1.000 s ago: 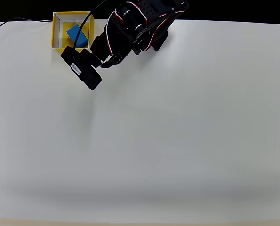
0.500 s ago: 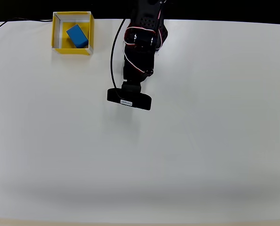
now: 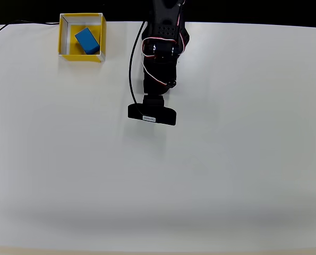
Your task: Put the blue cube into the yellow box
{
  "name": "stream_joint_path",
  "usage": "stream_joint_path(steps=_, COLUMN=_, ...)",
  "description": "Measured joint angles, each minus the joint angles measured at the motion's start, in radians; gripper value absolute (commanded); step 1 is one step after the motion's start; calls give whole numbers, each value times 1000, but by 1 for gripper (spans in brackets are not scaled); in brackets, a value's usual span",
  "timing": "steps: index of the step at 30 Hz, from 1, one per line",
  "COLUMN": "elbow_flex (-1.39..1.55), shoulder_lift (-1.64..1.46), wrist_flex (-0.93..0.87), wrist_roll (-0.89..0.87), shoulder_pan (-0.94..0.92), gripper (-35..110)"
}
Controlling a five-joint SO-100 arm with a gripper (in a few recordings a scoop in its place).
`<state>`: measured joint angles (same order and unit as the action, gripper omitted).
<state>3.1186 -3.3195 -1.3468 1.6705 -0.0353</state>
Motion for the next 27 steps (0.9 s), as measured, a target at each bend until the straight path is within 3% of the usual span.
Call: stream_joint_path(steps=27, elbow_flex=0, shoulder_lift=-2, wrist_flex=0, wrist_roll=-78, shoulder_pan=40, gripper=1)
